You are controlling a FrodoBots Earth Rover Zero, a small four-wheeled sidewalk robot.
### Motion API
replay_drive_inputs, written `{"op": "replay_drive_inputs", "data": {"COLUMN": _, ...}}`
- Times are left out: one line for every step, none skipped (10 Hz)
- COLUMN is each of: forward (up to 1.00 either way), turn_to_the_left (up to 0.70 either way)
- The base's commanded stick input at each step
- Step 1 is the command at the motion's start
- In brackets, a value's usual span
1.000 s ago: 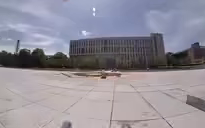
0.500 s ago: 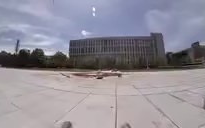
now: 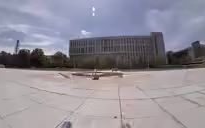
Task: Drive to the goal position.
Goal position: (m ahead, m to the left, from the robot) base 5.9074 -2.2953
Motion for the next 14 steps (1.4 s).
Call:
{"op": "replay_drive_inputs", "data": {"forward": 0.7, "turn_to_the_left": 0.02}}
{"op": "replay_drive_inputs", "data": {"forward": 0.7, "turn_to_the_left": 0.02}}
{"op": "replay_drive_inputs", "data": {"forward": 0.7, "turn_to_the_left": 0.02}}
{"op": "replay_drive_inputs", "data": {"forward": 0.7, "turn_to_the_left": 0.03}}
{"op": "replay_drive_inputs", "data": {"forward": 0.7, "turn_to_the_left": 0.03}}
{"op": "replay_drive_inputs", "data": {"forward": 0.7, "turn_to_the_left": 0.02}}
{"op": "replay_drive_inputs", "data": {"forward": 0.7, "turn_to_the_left": 0.02}}
{"op": "replay_drive_inputs", "data": {"forward": 0.7, "turn_to_the_left": 0.03}}
{"op": "replay_drive_inputs", "data": {"forward": 0.7, "turn_to_the_left": 0.04}}
{"op": "replay_drive_inputs", "data": {"forward": 0.7, "turn_to_the_left": 0.18}}
{"op": "replay_drive_inputs", "data": {"forward": 0.7, "turn_to_the_left": 0.35}}
{"op": "replay_drive_inputs", "data": {"forward": 0.7, "turn_to_the_left": 0.35}}
{"op": "replay_drive_inputs", "data": {"forward": 0.7, "turn_to_the_left": 0.35}}
{"op": "replay_drive_inputs", "data": {"forward": 0.7, "turn_to_the_left": 0.22}}
